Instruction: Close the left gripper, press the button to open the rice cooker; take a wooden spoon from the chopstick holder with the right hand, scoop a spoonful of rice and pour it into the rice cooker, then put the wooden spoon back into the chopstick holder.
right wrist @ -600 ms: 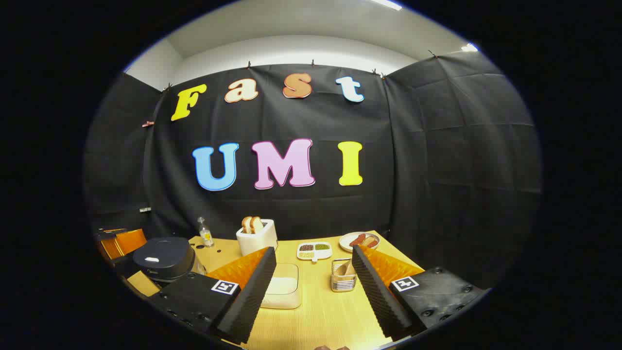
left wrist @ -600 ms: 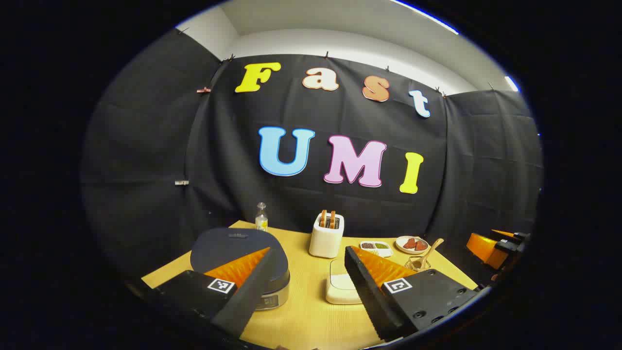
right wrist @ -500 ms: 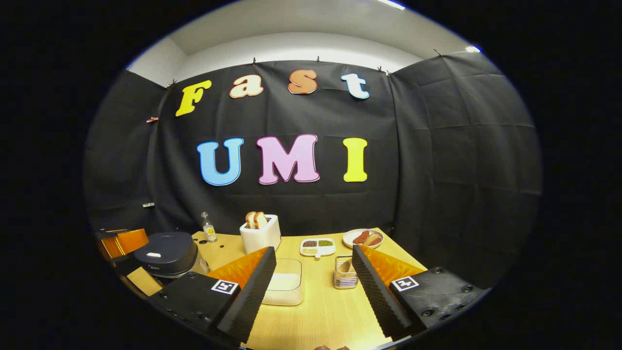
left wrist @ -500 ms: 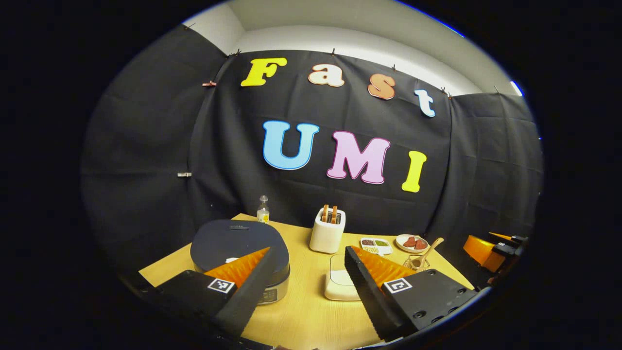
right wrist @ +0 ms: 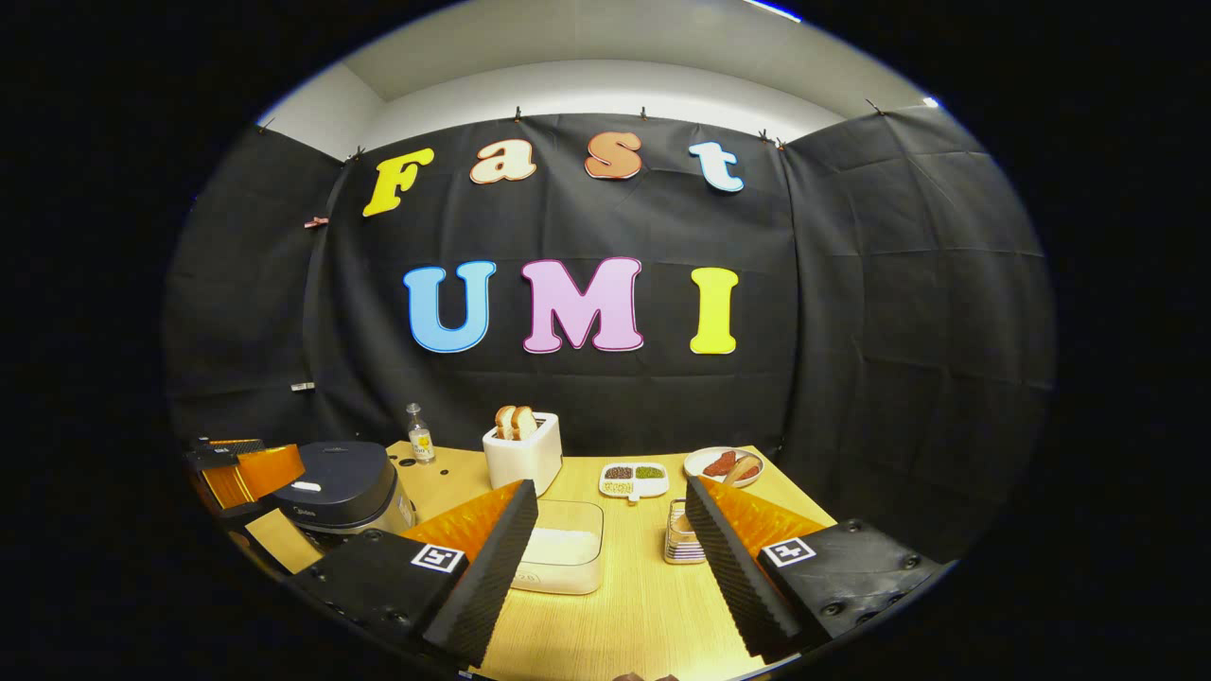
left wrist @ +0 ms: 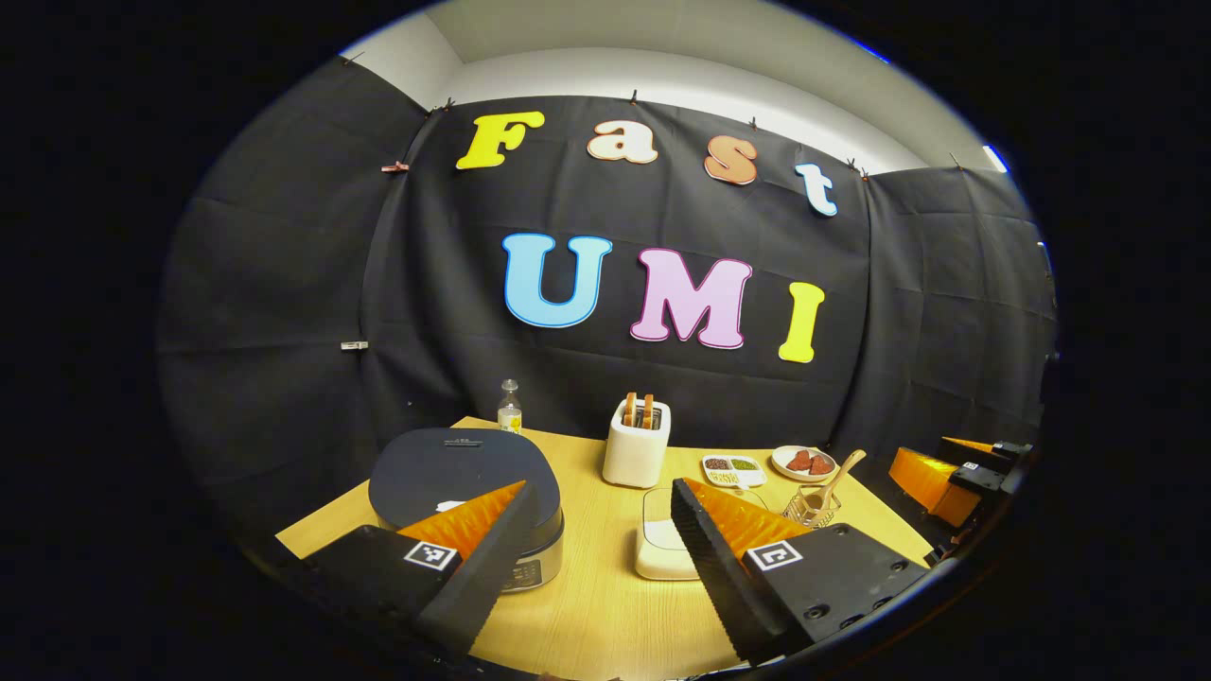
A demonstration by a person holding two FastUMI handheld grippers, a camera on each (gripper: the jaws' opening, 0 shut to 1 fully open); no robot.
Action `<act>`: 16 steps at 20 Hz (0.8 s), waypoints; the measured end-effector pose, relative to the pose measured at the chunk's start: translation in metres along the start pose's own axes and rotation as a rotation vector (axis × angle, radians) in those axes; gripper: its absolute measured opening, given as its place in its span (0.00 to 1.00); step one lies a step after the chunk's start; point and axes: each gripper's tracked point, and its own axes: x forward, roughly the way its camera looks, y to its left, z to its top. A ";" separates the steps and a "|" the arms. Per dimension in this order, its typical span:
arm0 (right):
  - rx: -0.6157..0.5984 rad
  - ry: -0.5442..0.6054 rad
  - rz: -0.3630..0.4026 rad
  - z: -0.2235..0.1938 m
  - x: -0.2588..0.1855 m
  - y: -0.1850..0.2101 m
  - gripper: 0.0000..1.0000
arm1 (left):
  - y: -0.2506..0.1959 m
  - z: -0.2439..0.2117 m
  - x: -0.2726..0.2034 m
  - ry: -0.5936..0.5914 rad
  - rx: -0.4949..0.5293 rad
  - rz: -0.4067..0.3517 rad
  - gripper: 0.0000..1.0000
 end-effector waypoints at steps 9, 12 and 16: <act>0.025 0.016 -0.068 -0.002 -0.001 -0.017 0.98 | 0.002 0.018 0.008 -0.047 0.026 -0.038 0.95; 0.026 0.029 -0.073 -0.005 -0.001 -0.019 0.98 | 0.010 0.033 0.013 -0.061 -0.006 -0.032 0.95; 0.023 0.048 -0.076 -0.010 -0.001 -0.021 0.98 | 0.035 0.041 0.025 -0.055 0.017 0.009 0.95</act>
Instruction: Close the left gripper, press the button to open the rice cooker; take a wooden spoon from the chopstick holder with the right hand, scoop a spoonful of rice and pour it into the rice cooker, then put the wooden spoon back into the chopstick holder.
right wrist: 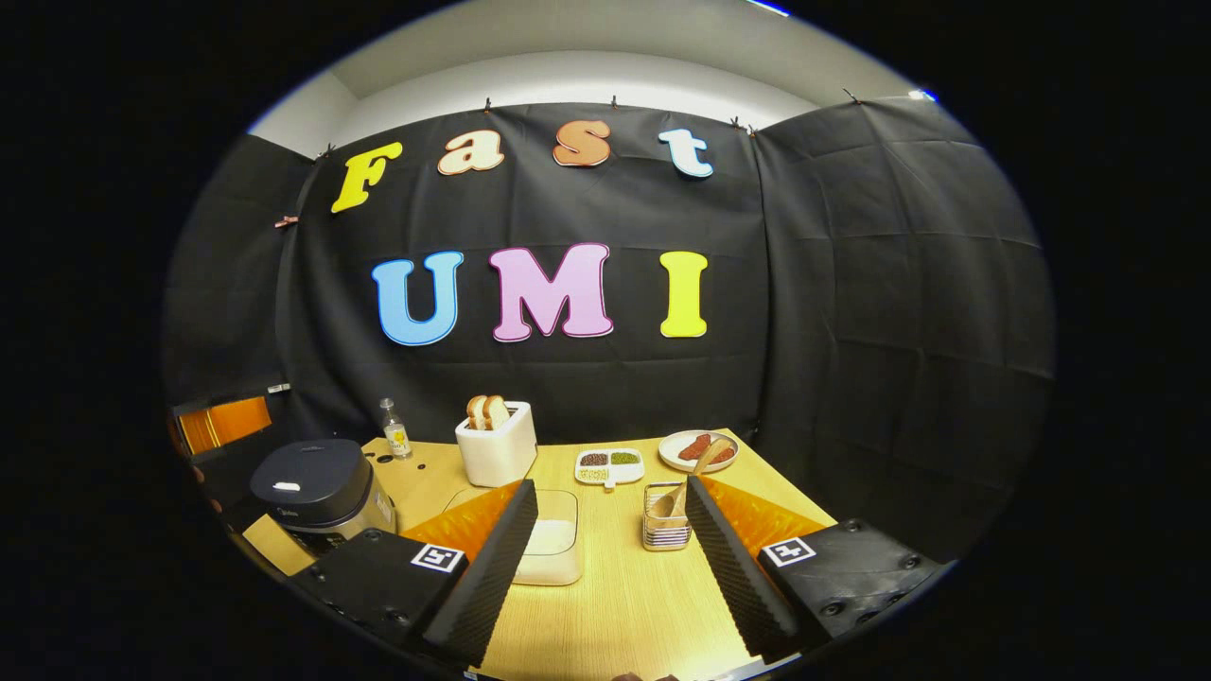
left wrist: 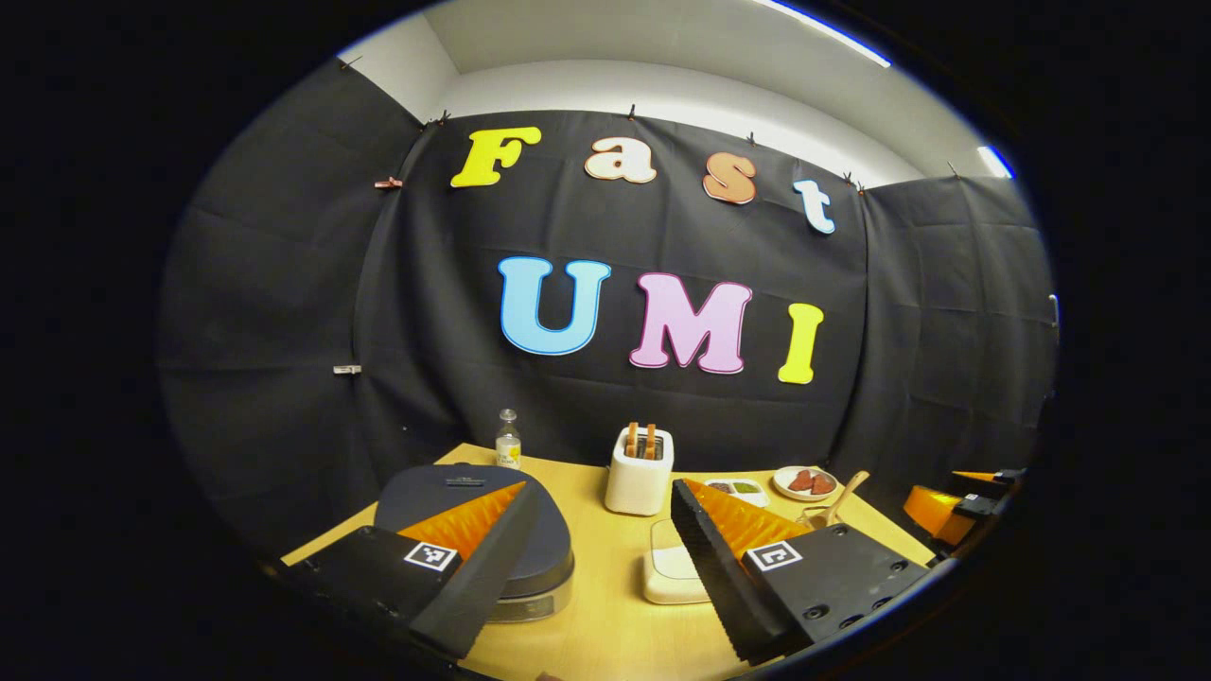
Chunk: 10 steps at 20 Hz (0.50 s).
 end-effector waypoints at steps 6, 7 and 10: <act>-0.005 0.027 -0.001 -0.007 -0.001 -0.002 0.98 | 0.050 -0.009 0.028 0.127 -0.027 0.030 0.93; -0.002 0.030 -0.002 -0.009 -0.002 -0.003 0.99 | 0.060 -0.013 0.033 0.146 -0.022 0.042 0.88; 0.003 0.044 -0.009 -0.012 -0.001 -0.005 0.98 | 0.080 -0.030 0.042 0.227 -0.017 0.049 0.70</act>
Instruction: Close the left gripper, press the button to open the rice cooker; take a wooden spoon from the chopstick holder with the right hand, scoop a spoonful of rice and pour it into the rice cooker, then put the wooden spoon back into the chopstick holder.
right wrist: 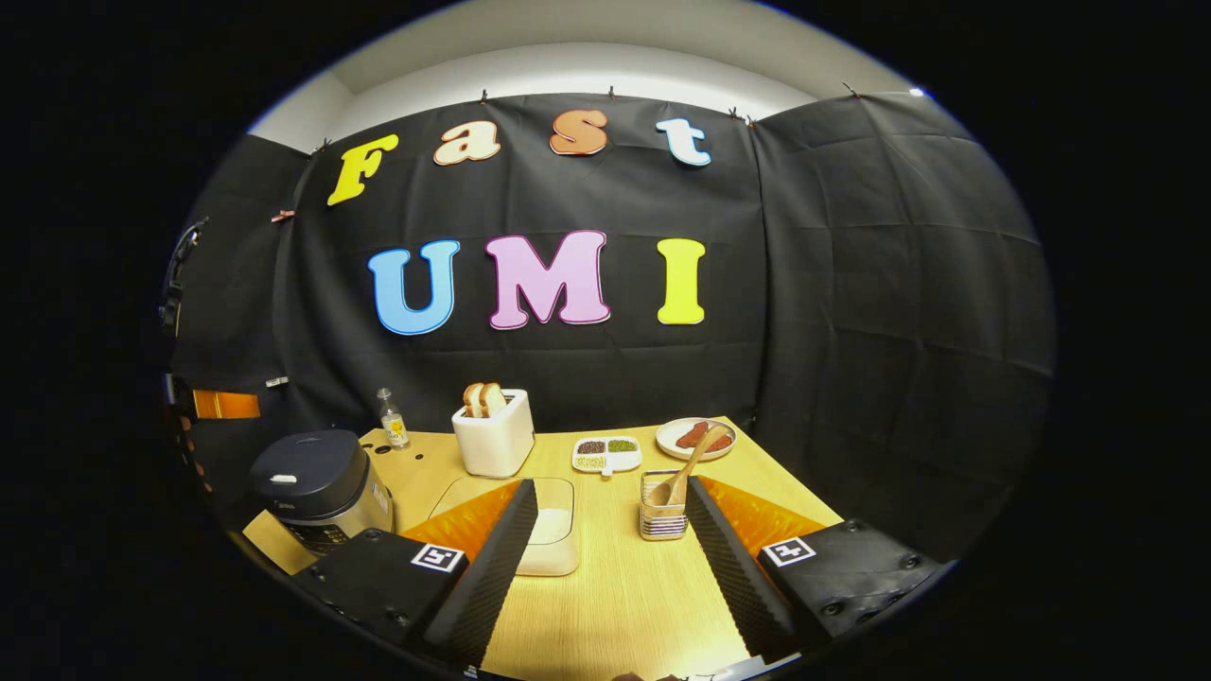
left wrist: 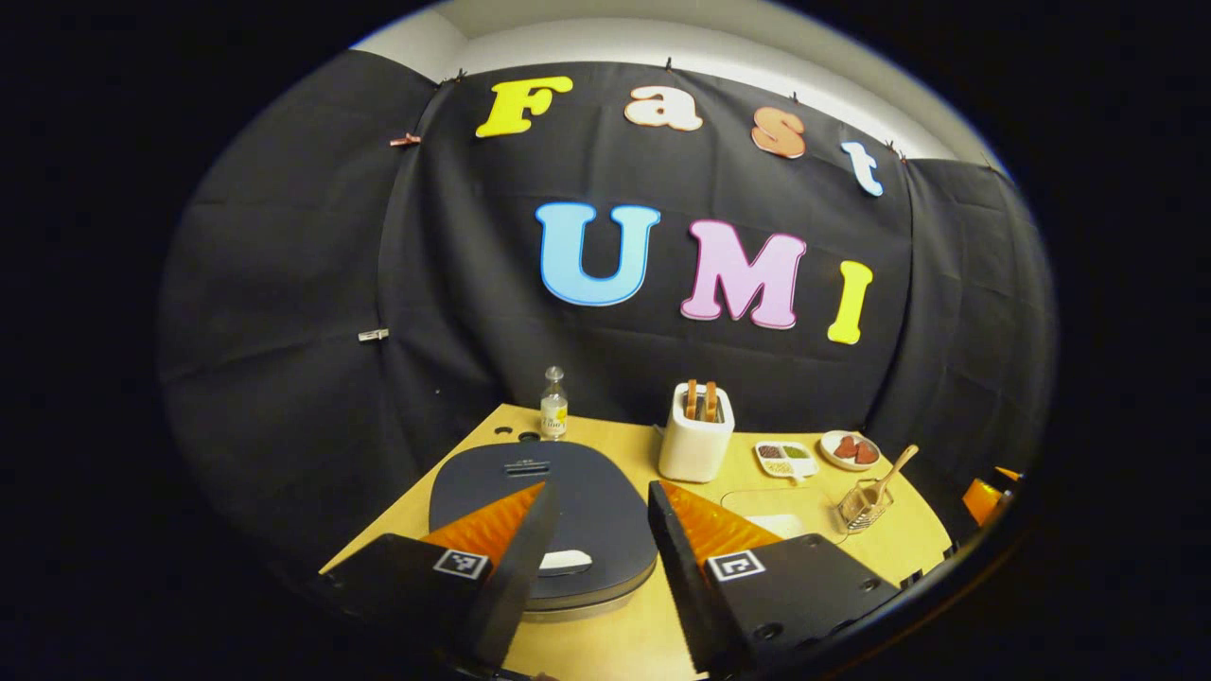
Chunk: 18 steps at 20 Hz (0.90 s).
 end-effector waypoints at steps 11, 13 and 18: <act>-0.012 0.056 -0.042 -0.005 -0.001 -0.020 0.98 | 0.020 -0.063 0.038 0.214 -0.097 -0.061 0.06; -0.005 0.068 -0.055 -0.005 0.004 -0.025 0.98 | 0.026 -0.072 0.045 0.243 -0.101 -0.034 0.05; -0.013 0.098 -0.046 -0.007 0.017 -0.026 0.99 | 0.024 -0.091 0.050 0.295 -0.139 -0.034 0.05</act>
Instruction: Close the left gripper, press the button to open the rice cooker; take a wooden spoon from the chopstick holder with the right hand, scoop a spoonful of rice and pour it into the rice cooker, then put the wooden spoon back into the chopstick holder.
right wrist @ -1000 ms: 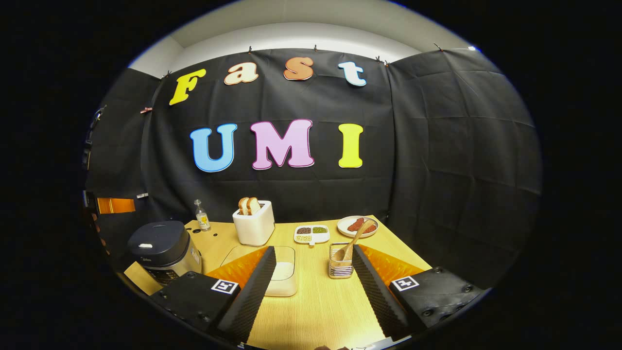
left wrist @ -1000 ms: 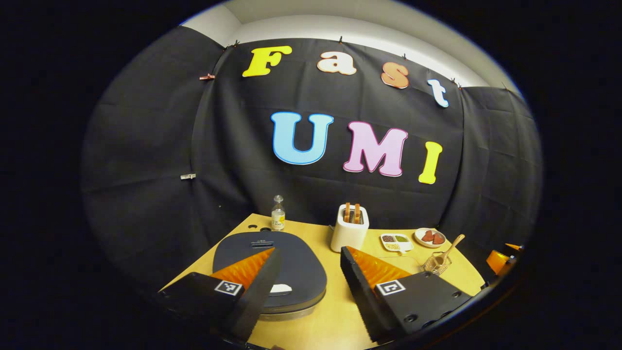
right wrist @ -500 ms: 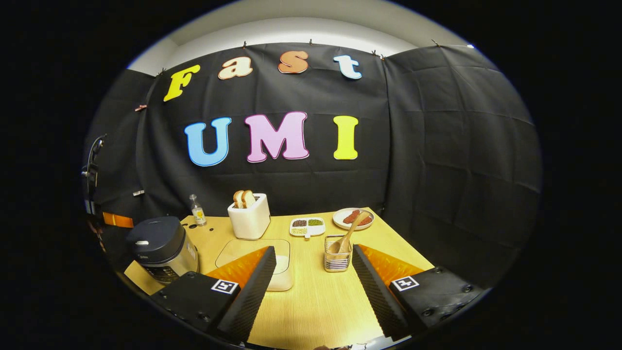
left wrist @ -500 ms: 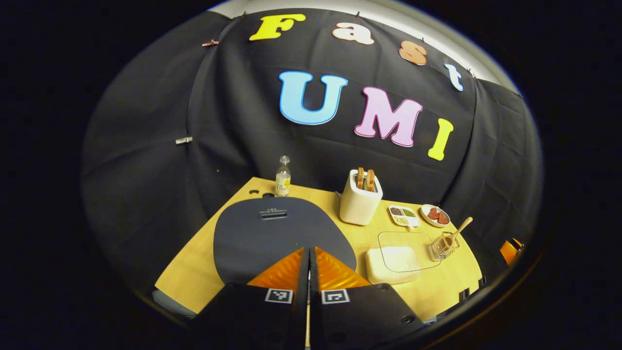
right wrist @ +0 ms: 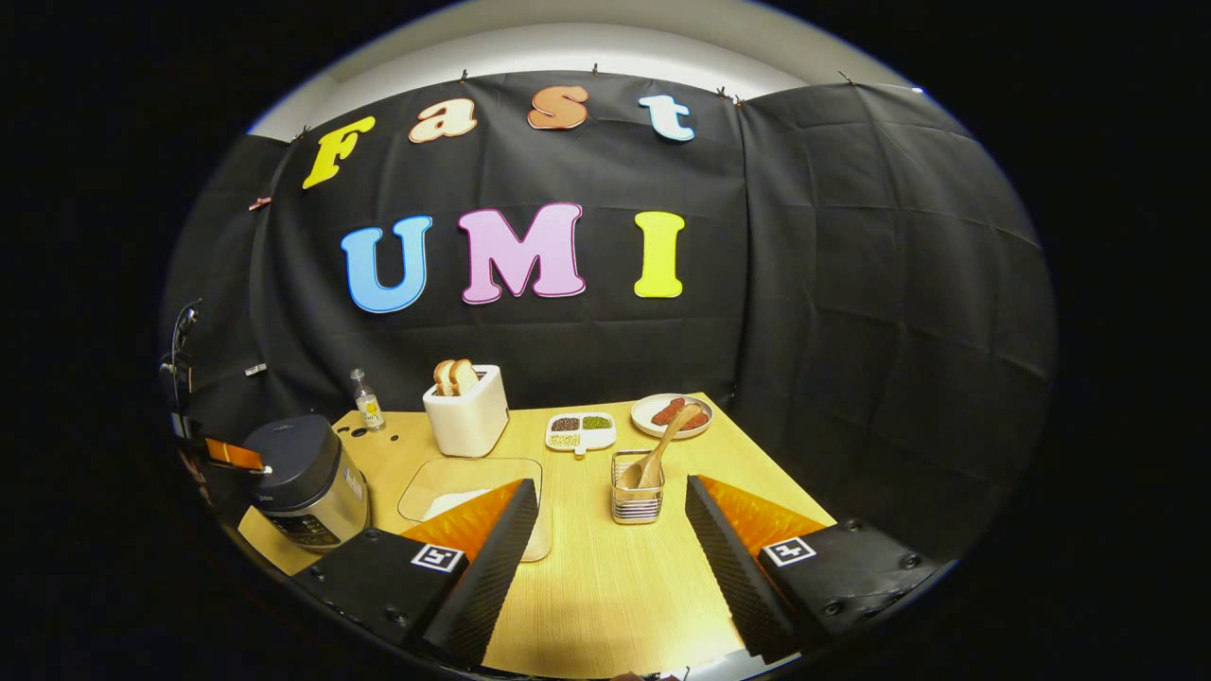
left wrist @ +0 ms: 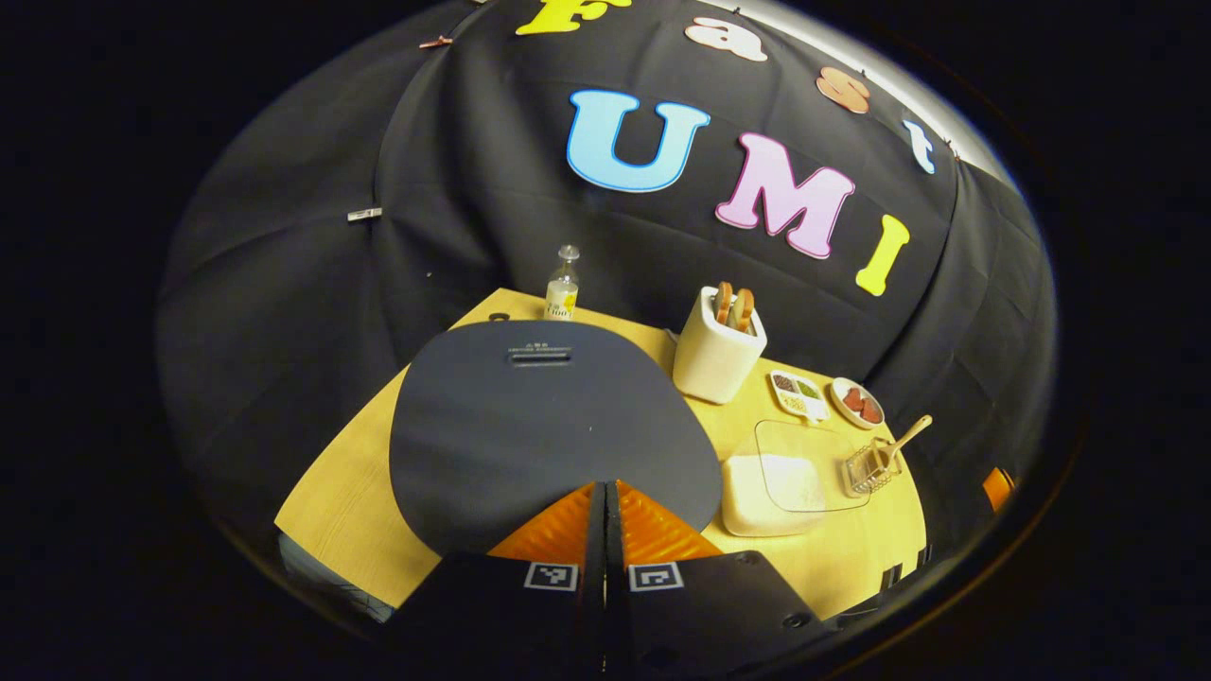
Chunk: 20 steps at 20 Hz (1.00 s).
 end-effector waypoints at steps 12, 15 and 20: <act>0.025 0.034 0.056 0.014 0.061 -0.006 0.99 | 0.001 -0.004 0.001 0.058 0.055 0.090 0.06; 0.044 0.036 0.055 0.015 0.072 -0.014 0.99 | 0.001 0.012 -0.006 -0.014 -0.034 0.138 0.06; 0.070 0.026 0.032 0.018 0.100 -0.033 0.98 | -0.014 0.104 -0.062 -0.343 0.007 0.229 0.07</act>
